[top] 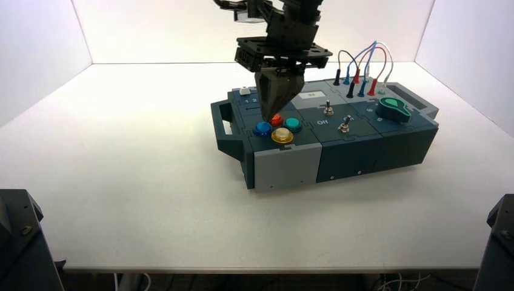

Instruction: Push the blue button with the right gripper.

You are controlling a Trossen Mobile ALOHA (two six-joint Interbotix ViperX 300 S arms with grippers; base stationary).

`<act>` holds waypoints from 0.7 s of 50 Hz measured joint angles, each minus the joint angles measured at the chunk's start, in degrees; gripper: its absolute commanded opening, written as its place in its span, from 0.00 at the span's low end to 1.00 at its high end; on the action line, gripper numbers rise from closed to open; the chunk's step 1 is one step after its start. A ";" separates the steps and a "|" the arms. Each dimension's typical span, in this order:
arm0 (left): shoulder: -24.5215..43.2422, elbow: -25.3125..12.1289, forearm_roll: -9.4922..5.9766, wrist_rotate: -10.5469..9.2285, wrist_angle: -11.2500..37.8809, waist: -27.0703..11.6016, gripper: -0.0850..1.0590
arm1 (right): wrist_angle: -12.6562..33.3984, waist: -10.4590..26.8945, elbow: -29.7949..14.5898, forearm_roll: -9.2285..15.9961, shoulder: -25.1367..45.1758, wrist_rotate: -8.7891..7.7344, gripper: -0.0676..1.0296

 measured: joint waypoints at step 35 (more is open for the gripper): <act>0.00 0.00 0.00 0.00 -1.14 0.00 0.05 | -0.35 0.09 -0.97 1.58 2.81 0.00 0.04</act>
